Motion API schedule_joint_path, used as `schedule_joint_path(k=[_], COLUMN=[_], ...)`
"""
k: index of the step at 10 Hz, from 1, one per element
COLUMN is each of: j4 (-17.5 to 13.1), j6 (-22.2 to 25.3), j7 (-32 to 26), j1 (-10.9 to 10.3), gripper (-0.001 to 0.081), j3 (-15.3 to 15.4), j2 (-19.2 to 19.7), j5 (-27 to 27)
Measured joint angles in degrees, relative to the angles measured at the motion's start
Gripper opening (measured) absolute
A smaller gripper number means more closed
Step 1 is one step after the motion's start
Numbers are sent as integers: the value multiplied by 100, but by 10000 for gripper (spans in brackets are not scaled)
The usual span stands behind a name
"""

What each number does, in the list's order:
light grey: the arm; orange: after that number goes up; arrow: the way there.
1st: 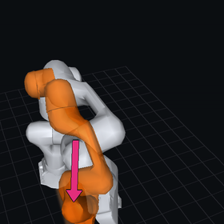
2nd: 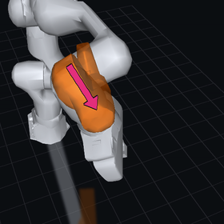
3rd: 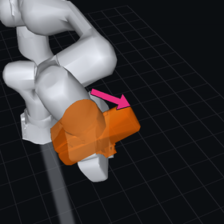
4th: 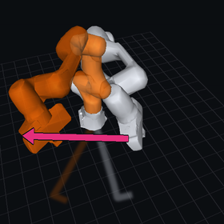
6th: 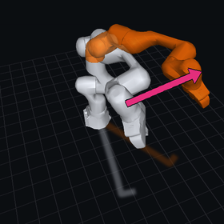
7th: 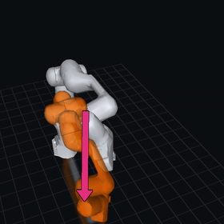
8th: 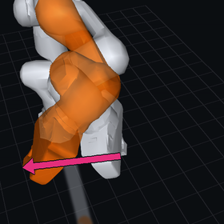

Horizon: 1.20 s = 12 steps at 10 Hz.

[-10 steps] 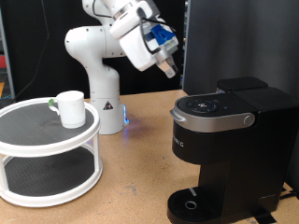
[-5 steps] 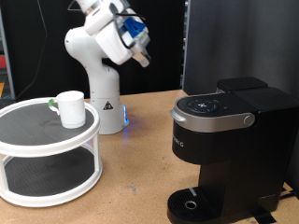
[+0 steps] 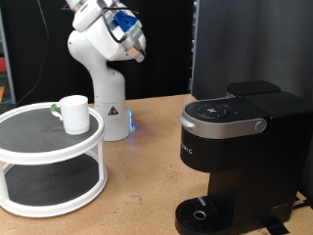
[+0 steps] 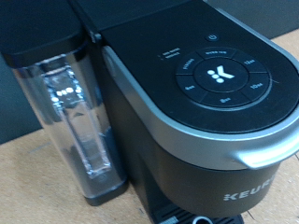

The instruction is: Make a cup of coffee with the keurig machine

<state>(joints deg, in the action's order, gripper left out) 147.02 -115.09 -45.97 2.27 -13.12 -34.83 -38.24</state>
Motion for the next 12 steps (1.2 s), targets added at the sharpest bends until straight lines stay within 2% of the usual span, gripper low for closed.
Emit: schedule_joint_path(k=[2, 6, 7, 9, 12], j4=[-2, -166, -214, -192, -248], j6=[507, 1734, 1911, 1934, 2574], j7=[-264, -679, -759, -820, -1572], j1=[82, 411, 442, 446, 514], gripper=[7, 7, 7, 7, 7], j3=[-433, -1101, -1179, -1226, -1798], j2=[-158, -369, -402, -403, -510], j5=[79, 971, 1059, 1055, 1324])
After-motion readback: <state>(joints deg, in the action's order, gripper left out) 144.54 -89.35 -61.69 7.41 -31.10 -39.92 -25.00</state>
